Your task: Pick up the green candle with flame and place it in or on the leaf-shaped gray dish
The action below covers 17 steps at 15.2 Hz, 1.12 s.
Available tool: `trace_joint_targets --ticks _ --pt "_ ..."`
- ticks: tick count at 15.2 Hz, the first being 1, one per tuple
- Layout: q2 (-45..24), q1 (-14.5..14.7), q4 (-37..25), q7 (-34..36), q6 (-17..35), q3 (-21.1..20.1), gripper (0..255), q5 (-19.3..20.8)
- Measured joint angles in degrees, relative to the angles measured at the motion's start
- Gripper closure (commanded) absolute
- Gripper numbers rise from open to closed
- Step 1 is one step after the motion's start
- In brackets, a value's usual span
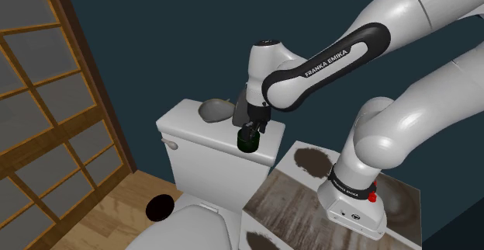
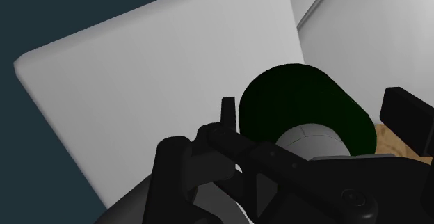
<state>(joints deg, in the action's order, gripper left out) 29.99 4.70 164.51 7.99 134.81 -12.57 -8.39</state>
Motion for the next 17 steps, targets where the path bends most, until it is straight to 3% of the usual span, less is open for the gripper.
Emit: trace_joint_targets --ticks 1,2,12,17 --pt "0.0 0.0 0.0 0.0 0.0 0.0 0 0.0" --pt "0.0 0.0 0.0 0.0 0.0 0.0 255 0.0" --pt "0.0 0.0 0.0 0.0 0.0 0.0 255 0.0" --pt "2.7 0.0 -1.5 -0.1 -4.2 0.4 255 0.2"
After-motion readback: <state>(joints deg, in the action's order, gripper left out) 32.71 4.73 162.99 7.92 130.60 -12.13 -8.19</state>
